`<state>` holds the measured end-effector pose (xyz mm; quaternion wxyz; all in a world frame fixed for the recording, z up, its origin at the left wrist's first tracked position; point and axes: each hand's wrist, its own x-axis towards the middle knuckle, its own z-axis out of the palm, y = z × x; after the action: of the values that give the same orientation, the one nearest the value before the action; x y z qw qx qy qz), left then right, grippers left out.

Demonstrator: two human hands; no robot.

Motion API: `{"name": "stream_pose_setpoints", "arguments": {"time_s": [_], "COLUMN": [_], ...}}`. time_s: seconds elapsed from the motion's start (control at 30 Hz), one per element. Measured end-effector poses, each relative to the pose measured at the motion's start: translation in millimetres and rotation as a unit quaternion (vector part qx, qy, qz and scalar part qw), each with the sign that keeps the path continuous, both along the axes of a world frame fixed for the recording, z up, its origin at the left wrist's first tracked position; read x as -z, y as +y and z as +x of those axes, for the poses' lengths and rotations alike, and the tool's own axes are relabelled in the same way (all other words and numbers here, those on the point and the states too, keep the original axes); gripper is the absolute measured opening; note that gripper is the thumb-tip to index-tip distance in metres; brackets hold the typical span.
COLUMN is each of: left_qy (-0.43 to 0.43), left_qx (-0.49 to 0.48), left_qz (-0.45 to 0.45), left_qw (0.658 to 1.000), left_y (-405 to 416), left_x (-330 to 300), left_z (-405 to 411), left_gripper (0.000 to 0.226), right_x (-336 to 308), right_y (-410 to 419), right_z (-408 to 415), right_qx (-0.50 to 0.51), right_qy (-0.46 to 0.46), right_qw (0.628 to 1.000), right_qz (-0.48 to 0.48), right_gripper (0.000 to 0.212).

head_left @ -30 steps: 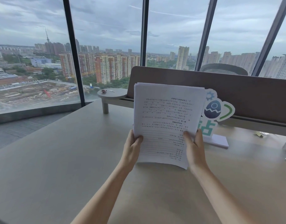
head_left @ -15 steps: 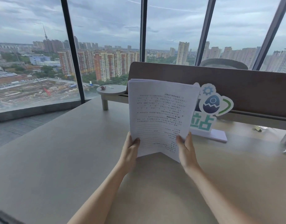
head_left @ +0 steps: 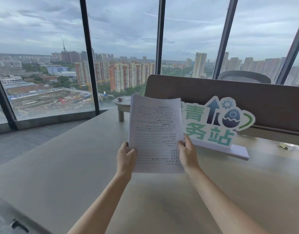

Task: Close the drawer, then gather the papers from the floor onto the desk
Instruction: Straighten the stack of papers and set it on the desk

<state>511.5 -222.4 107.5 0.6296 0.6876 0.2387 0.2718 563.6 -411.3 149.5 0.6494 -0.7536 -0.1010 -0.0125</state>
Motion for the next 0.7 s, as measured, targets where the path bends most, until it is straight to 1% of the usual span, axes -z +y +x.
{"name": "stream_pose_setpoints", "arguments": {"time_s": [0.1,0.13,0.23,0.33,0.43,0.5,0.57,0.67,0.7], "left_qy": [0.021,0.031,0.058,0.105,0.139,0.154,0.167,0.176,0.185], "left_qx": [-0.032,-0.040,-0.058,-0.067,-0.076,-0.078,-0.073,-0.081,-0.084], "left_qz": [-0.004,0.003,0.030,0.051,0.060,0.054,0.054,0.069,0.074], "left_qw": [0.999,0.999,0.996,0.991,0.986,0.983,0.982,0.979,0.976], "left_y": [19.3,26.7,51.3,77.9,105.3,119.1,129.3,148.4,156.7], "left_x": [-0.4,0.1,2.4,4.1,6.7,5.7,3.8,2.4,2.7], "left_z": [-9.9,-13.6,-24.9,-35.6,-39.0,-39.0,-37.3,-31.4,-28.3], "left_gripper": [0.019,0.021,0.027,0.034,0.044,0.041,0.038,0.053,0.054], "right_x": [18.8,22.5,10.3,13.1,17.4,21.4,26.3,35.9,38.3], "right_y": [21.8,28.2,48.8,66.5,85.9,102.1,119.8,145.1,152.8], "right_z": [18.3,21.5,9.5,15.5,23.2,30.1,35.3,42.8,45.3], "right_qx": [-0.017,-0.028,-0.066,-0.094,-0.125,-0.148,-0.160,-0.145,-0.144], "right_qy": [0.022,0.037,0.090,0.134,0.147,0.153,0.149,0.125,0.122], "right_qw": [1.000,0.999,0.994,0.986,0.976,0.970,0.968,0.974,0.975], "right_qz": [0.002,-0.006,-0.009,-0.044,-0.098,-0.119,-0.122,-0.125,-0.122], "right_gripper": [0.056,0.054,0.033,0.027,0.027,0.027,0.027,0.024,0.024]}}
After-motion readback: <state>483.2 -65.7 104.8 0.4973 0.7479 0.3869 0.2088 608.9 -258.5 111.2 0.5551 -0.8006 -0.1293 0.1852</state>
